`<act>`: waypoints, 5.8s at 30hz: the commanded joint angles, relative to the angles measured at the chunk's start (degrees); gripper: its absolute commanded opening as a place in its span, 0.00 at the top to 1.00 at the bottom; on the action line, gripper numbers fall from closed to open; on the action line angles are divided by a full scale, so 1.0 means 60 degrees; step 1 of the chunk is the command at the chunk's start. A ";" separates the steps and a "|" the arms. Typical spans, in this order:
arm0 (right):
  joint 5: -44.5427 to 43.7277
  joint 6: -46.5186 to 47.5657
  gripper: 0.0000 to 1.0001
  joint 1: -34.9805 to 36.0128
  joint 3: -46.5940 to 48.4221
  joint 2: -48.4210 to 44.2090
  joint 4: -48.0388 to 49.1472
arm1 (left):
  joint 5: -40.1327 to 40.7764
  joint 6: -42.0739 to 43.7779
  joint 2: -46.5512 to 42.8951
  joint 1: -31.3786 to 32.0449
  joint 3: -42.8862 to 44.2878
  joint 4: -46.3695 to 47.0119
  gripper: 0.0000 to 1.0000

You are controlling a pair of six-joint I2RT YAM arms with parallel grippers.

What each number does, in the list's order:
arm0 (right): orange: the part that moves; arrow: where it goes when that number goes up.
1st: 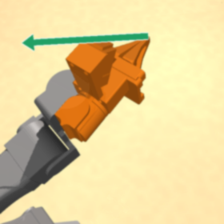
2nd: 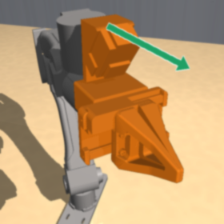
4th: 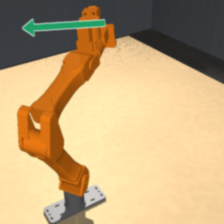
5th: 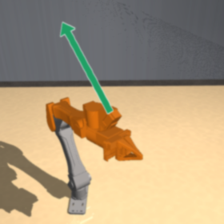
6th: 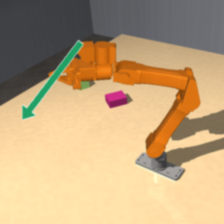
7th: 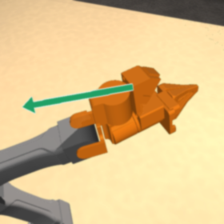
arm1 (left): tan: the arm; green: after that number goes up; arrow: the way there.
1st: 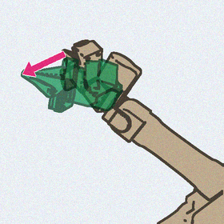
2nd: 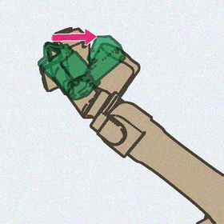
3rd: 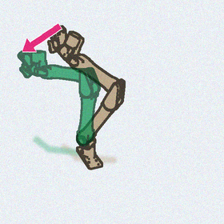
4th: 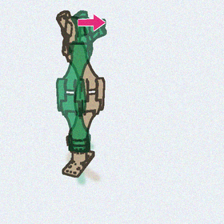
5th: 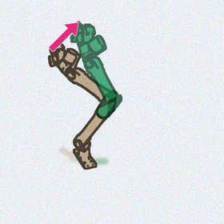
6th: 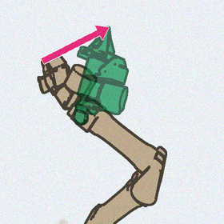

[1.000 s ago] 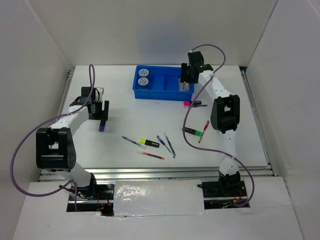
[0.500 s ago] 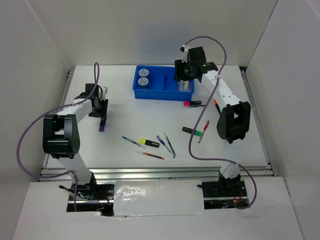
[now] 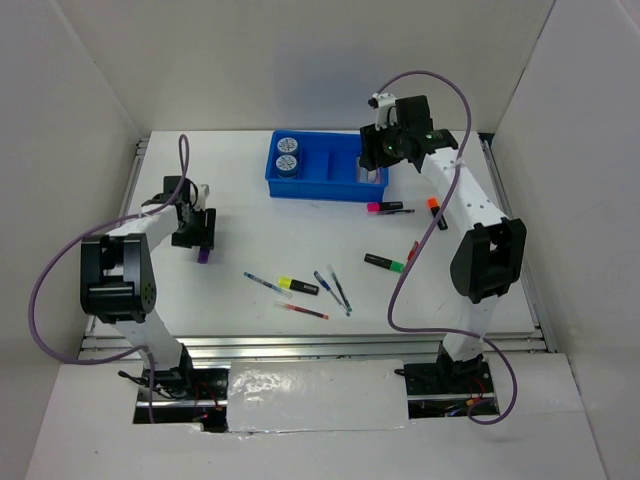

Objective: Sort the stationery into containers
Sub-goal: Pick up the pen from the center of the board, then place the pen in the storage box, then pick up the pen from the center of the board.

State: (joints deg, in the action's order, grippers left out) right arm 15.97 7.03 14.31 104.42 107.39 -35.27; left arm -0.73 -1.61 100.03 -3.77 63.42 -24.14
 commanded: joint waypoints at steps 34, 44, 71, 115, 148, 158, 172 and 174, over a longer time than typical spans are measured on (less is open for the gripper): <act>0.2552 0.8449 0.32 0.2463 -0.5406 -0.4773 0.2451 | -0.8576 0.0927 -0.2418 -0.0706 0.0109 -0.3240 1.00; 0.3727 1.1892 0.34 0.4323 -0.5934 -0.4848 0.2245 | -0.9853 0.1249 -0.3136 0.1285 -0.0257 -0.4326 1.00; 0.2085 1.4034 0.65 0.6390 -0.6344 -0.3529 0.2025 | -1.0469 0.2025 -0.2199 0.2855 0.0592 -0.5308 1.00; -0.4228 -0.5258 0.98 0.1307 0.3485 0.4292 0.2098 | -0.3599 -0.3336 -0.5289 -0.0280 -0.0638 0.1489 0.01; 0.0441 -0.2975 0.34 -0.0874 0.0337 -0.1124 0.0606 | -0.6031 0.6448 -0.2406 0.4712 -0.0829 -0.0239 0.41; 0.1659 -0.2372 0.33 -0.2149 -0.2593 -0.3249 0.0604 | -0.5035 0.7079 -0.0896 0.5828 -0.0345 0.0156 0.41; 0.2422 -0.2387 0.35 -0.2780 -0.2638 -0.2972 0.0502 | -0.4610 0.7431 -0.0090 0.6092 -0.0286 0.0141 0.40; 0.2437 -0.2387 0.35 -0.2824 -0.2638 -0.2957 0.0516 | -0.4522 0.7445 0.0042 0.6107 -0.0228 0.0171 0.41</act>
State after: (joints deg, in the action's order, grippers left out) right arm 28.86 -7.94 -2.24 87.66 89.45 -32.84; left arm -27.75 40.80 98.72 32.38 59.88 -24.01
